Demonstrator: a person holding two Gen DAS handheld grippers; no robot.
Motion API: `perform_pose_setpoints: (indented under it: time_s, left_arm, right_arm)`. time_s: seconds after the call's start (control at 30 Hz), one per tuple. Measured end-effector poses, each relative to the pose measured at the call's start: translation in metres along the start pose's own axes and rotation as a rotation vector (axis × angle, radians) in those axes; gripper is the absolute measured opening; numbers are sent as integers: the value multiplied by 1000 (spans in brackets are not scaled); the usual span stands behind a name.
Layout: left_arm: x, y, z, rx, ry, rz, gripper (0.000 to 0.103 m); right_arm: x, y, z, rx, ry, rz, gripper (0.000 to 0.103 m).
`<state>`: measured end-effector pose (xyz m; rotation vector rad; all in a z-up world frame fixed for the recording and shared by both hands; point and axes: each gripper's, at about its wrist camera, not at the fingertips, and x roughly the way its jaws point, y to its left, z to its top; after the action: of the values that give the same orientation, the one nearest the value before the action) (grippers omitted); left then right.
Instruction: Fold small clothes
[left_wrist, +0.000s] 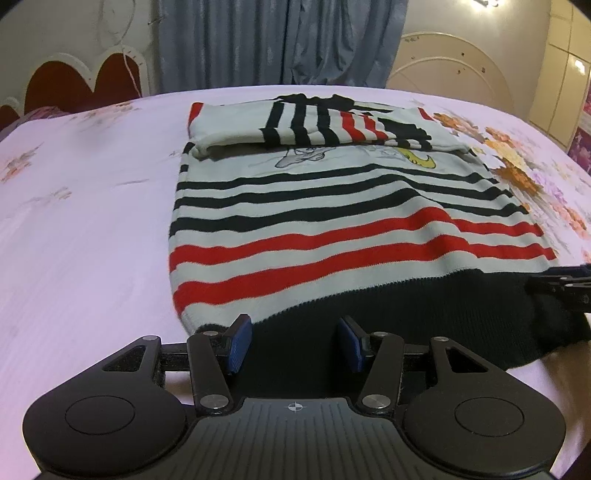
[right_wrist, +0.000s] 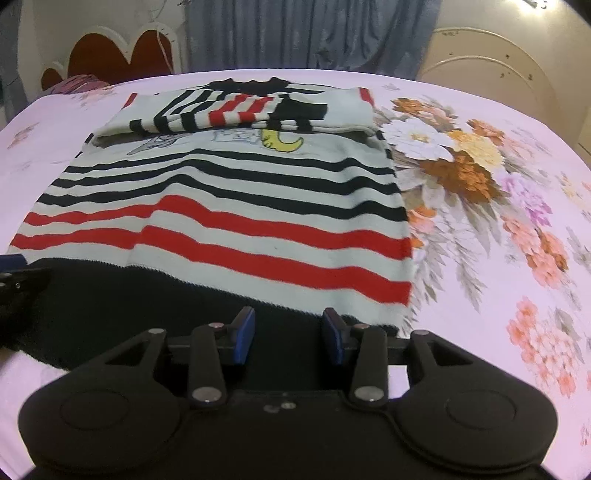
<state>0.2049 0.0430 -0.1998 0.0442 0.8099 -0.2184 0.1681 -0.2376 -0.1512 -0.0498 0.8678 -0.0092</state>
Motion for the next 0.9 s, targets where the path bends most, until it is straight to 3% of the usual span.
perform_pose_setpoints:
  time_s: [0.1,0.27,0.5,0.83,0.9]
  left_arm:
    - [-9,4,-3,-21,-6,1,53]
    - [-20,16,-11,-40,-8,14,64]
    - [-27,41,-30,-127,31,-33,65]
    - [-18,41,-34,-193,57,-160,64]
    - [-16,40,-32,-194,63,-170,57]
  right_arm:
    - [-8,-2,-3,14,-15,-11,46]
    - [-17,-11,-10,41,-20,-37,49]
    - [-27,-25,-21,107,-17,-65,54]
    - [-27,-30,-34,187,17,-49,55]
    - [-25,-29,-33,188,25,-37,55]
